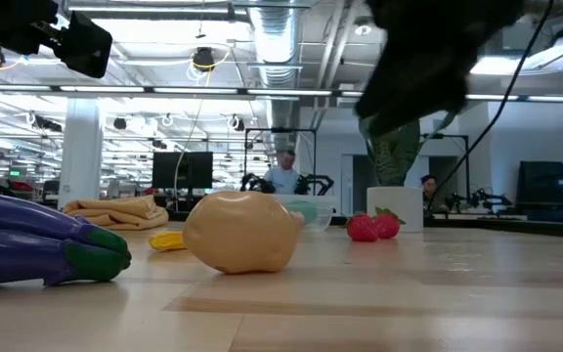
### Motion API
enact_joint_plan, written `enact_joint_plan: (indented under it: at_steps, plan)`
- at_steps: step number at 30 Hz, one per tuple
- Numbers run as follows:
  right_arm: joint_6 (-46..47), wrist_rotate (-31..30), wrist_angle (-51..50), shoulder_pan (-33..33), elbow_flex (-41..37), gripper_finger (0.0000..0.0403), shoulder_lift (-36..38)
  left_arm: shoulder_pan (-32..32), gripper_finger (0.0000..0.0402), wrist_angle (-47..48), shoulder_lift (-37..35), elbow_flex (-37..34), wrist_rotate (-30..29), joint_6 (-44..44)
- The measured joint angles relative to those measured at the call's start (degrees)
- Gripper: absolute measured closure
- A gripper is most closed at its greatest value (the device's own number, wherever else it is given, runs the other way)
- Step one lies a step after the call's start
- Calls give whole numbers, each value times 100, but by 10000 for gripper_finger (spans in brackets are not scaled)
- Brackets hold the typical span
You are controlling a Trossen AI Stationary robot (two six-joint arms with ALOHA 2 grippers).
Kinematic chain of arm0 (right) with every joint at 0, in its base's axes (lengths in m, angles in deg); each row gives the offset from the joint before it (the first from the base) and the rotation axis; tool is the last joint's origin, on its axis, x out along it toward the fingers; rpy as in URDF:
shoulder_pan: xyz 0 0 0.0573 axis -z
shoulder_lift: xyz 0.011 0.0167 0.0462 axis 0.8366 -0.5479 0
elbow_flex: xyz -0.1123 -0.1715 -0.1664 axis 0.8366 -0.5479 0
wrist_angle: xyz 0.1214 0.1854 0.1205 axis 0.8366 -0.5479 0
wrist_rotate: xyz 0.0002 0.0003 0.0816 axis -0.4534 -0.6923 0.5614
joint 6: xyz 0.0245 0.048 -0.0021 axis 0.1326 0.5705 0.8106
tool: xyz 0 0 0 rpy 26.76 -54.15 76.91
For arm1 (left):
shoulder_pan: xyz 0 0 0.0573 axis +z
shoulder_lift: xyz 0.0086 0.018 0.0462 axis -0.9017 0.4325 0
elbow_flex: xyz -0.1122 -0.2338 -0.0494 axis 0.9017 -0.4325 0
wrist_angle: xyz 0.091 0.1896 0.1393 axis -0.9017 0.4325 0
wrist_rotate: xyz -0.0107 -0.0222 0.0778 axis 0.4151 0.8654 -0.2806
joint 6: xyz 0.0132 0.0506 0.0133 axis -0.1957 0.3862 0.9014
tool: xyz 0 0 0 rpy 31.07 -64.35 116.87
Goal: Pick and placing Produce into tupperware
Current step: Put the right yellow corn into the transparent bin
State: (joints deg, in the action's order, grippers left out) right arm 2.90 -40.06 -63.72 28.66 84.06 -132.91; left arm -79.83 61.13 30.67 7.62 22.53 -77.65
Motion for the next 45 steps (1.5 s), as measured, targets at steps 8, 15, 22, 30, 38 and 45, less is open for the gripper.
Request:
enact_joint_plan:
  at_steps: [8, 15, 22, 30, 38, 45]
  plan:
    - [1685, -2, -98, -976, 0, 184, -7, 1, 159, -4, 0, 0, -13, 1]
    - [1954, -519, 16, -1943, 9, 184, -146, -1, 159, -7, 0, 0, -13, -3]
    - [2188, -1441, 492, -2724, 5, 184, -887, 1, 159, -52, 0, 0, -60, -143]
    - [2333, -1746, 1392, -2794, 39, 184, -1891, -1, 159, -75, 77, 0, -166, -261]
    - [2337, -1794, 1081, -2785, 636, 184, -2531, 1, 159, -124, 475, 0, -179, -283]
    - [2310, -1823, 117, -2765, 1153, 184, -2546, -1, 159, -415, 902, 0, -181, -283]
